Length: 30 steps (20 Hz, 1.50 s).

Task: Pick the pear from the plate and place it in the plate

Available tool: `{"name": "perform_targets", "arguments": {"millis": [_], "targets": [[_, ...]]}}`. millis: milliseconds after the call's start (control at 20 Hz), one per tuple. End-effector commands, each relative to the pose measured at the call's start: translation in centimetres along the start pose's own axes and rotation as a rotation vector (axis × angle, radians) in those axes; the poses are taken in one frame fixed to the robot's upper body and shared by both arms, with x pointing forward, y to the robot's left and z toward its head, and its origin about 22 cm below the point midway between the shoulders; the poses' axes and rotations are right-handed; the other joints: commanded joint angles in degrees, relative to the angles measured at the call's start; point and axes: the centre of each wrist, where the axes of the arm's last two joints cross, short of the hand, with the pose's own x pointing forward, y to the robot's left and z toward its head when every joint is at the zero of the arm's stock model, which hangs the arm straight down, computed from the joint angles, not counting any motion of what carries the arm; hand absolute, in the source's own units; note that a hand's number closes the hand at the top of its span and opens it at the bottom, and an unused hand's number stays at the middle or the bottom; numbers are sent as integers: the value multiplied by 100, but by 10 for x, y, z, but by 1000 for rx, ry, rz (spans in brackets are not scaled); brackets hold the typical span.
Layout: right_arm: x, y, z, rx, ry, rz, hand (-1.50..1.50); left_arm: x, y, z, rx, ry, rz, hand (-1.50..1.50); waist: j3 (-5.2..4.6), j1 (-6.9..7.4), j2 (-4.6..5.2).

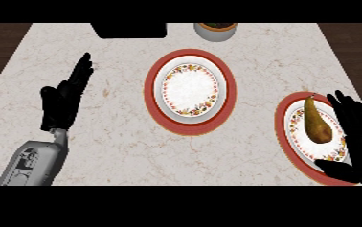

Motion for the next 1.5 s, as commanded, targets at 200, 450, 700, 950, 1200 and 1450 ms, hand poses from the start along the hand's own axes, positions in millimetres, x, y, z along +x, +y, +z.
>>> {"name": "perform_targets", "arguments": {"millis": [200, 450, 700, 950, 1200, 1450], "targets": [[28, -25, -8, 153, 175, 87, -150, 1, -7, 9, -35, -3, 12, 0, 23, 123, 17], [22, -29, -36, 182, 173, 77, -150, -3, -12, 0, -24, -3, 13, 0, 24, 121, 23], [11, 13, -36, 265, 219, 143, -150, 10, 0, 7, -9, -8, 8, 0, 27, 151, 21], [3, 20, -47, 311, 267, 187, -150, -3, -3, 0, -36, -23, 24, 0, 25, 124, 23], [-27, 30, -64, 347, 268, 190, -150, -10, -16, 10, -26, -23, 8, 0, 26, 133, 23], [-36, 38, -64, 345, 278, 170, -150, -24, -11, 2, -13, -22, 9, 0, 25, 112, 24]]}}
